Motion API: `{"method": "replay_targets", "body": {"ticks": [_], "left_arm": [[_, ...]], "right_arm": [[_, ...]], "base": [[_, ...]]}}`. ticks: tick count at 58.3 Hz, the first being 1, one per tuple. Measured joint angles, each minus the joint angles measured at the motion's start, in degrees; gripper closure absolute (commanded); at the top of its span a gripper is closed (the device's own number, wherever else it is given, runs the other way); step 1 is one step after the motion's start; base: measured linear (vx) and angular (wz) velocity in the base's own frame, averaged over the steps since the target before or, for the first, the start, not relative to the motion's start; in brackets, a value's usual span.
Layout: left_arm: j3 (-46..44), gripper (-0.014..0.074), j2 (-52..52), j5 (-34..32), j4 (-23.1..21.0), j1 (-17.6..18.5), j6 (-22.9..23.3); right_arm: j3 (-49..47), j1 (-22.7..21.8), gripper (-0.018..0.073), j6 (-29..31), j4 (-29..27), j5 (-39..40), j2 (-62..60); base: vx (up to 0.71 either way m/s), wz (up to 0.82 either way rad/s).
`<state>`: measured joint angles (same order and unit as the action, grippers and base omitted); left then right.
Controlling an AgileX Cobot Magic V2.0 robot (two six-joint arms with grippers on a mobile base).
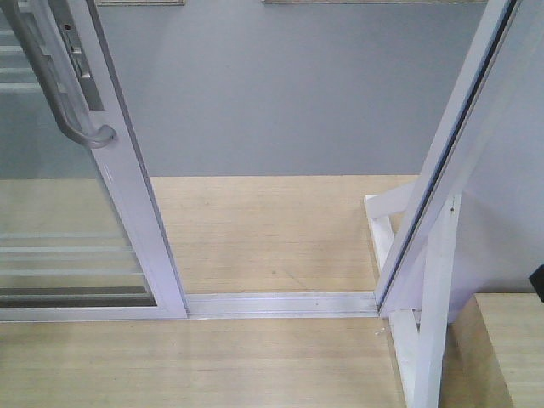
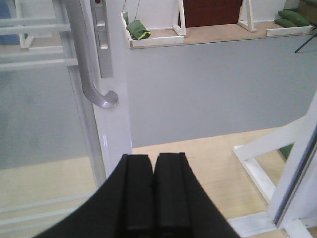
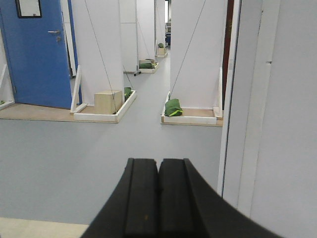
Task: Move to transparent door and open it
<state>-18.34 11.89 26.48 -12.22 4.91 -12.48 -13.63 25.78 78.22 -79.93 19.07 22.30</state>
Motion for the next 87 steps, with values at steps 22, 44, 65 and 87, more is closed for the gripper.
{"method": "replay_targets", "body": {"ticks": [22,44,65,87], "left_arm": [[19.65,0.0596,-12.0,-18.31,2.06,0.0,-0.27],[20.02,0.0596,-12.53,-11.04,3.54,0.0,-0.73],[20.13,0.0596,-12.53,-10.53,3.54,0.0,-0.73],[20.13,0.0596,-12.53,-10.28,3.58,0.0,-0.73]], "right_arm": [[0.0,0.0,0.0564,0.12,-0.05,0.0,0.0],[0.01,0.0,0.0564,0.16,-0.21,0.12,0.0],[0.01,0.0,0.0564,0.21,-0.21,0.17,0.0],[0.01,0.0,0.0564,-2.38,3.47,-1.19,0.0]], "base": [[0.0,0.0],[0.0,0.0],[0.0,0.0],[0.0,0.0]]}}
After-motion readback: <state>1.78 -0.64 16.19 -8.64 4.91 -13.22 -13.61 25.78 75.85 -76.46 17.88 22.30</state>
